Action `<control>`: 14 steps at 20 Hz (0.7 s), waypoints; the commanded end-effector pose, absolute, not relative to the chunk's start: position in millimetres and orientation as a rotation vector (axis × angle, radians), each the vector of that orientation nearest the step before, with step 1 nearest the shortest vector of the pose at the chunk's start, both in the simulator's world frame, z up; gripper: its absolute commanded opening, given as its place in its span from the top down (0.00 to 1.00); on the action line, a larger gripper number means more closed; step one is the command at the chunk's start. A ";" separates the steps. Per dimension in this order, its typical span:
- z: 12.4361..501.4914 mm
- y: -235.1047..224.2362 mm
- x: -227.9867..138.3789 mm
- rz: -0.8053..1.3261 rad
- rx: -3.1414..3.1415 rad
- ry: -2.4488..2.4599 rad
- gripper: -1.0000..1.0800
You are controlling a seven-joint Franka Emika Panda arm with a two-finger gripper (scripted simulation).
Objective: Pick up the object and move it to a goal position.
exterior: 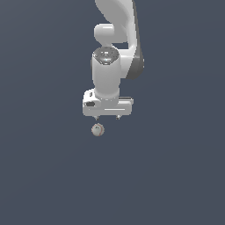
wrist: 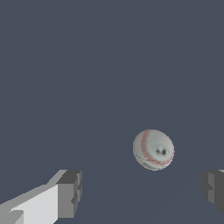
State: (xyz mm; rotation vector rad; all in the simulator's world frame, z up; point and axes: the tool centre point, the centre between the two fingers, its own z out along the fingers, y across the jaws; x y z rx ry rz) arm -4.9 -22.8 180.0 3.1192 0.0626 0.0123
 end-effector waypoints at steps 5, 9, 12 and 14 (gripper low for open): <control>172.8 -28.6 -5.8 0.008 3.114 0.188 0.04; 166.2 -33.8 -6.8 0.005 3.104 0.306 0.04; 160.1 -38.4 -7.8 0.002 3.092 0.413 0.04; 156.0 -41.6 -8.6 0.001 3.082 0.487 0.04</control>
